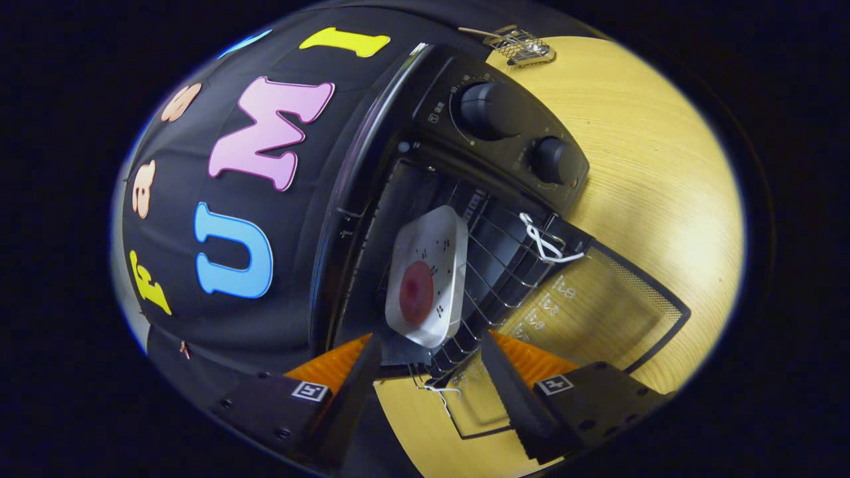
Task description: Open the toaster oven, put the food inside, and close the toaster oven door.
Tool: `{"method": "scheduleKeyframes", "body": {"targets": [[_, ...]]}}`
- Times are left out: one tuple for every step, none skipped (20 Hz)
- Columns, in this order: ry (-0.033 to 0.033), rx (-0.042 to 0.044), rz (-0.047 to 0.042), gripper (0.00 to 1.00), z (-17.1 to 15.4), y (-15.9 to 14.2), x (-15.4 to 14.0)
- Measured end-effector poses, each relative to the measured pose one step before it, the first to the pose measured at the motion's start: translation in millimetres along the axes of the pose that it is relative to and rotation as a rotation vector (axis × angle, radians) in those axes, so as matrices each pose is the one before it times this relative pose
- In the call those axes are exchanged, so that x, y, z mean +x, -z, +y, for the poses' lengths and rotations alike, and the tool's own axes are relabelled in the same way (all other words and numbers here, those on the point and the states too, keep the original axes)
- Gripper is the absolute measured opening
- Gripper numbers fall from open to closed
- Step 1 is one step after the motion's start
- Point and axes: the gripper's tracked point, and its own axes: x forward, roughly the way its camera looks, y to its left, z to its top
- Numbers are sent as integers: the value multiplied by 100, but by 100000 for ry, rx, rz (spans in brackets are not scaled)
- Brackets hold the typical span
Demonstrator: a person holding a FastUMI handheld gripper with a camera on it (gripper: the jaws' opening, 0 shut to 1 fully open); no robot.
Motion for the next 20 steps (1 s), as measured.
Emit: {"method": "scheduleKeyframes", "body": {"targets": [[-62,-4178,-32,96,-17,330,-1085],[189,-4824,617,96,-69,451,-954],[835,-4689,592,99,-189,502,-965],[1531,-4529,656,98,-375,347,-841],[775,-4797,-75,99,-183,359,-866],[770,-5700,-218,98,-158,244,-788],[856,-6173,-80,98,-169,371,-706],[469,-6435,90,98,-107,334,-505],[207,-6403,1161,99,-141,585,-647],[1789,-5347,235,99,-354,372,-582],[910,-4194,-644,99,-150,290,-612],[1134,-3522,242,99,-379,434,-370],[1516,-3291,1273,99,-581,800,-298],[2536,-3835,1988,99,-800,809,-137],[3217,-4015,1819,99,-1083,1079,333],[3208,-4353,1750,99,-842,861,-38],[3596,-3807,510,99,-878,670,-47],[1838,-3252,-371,99,-433,439,37],[1646,-3086,621,99,-214,735,269],[1231,-2929,1475,99,-194,764,218]]}}
